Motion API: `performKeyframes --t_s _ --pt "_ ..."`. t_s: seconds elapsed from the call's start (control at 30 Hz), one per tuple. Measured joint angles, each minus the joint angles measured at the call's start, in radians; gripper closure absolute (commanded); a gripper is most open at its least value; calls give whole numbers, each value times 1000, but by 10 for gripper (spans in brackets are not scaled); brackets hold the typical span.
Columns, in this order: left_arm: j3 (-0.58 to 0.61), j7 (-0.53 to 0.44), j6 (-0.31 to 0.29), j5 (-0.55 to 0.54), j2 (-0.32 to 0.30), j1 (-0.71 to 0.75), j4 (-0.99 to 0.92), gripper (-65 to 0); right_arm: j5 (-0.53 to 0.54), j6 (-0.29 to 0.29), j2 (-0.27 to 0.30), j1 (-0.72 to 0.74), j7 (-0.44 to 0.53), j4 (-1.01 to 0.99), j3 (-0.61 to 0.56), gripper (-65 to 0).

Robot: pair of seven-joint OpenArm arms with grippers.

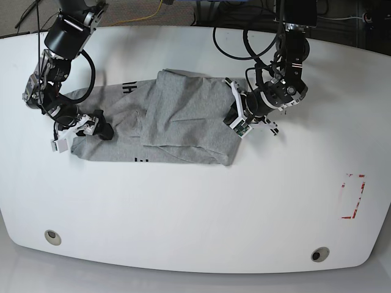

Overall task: Layout the t-shirt on the table in an organized manner, then fold the t-shirt properly
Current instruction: 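Release the right gripper and move it to the shirt's other end, then pinch the shirt end with the right gripper and fold it toward the left gripper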

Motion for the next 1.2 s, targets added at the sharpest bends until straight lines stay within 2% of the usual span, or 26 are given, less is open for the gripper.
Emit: performKeyframes --t_s 0.07,0.2,0.47,0.67,0.73,0.83,1.07,1.2 --pt "0 0 0 0 0 0 0 0 4 0 -3 0 -1 1 0 -582" --pt "0 0 0 0 0 0 0 0 4 0 -8 0 -5 1 -1 -472" --pt "0 0 0 0 0 0 0 0 -15 2 -10 -3 -19 -1 -3 -185" --pt "0 0 0 0 0 -2 0 0 -20 -1 -13 -8 -35 -5 -3 -30" --pt "0 0 0 0 0 -3 0 0 -21 -1 -13 -9 -35 -5 -5 0" --pt "0 0 0 0 0 -3 0 0 -23 -1 -14 -11 -39 14 -7 0" --pt "0 -1 0 0 0 -3 0 0 -41 -6 -19 -33 -87 193 -45 0" --pt "0 1 0 0 0 -4 0 0 -37 -32 -50 -33 -122 304 -48 0"
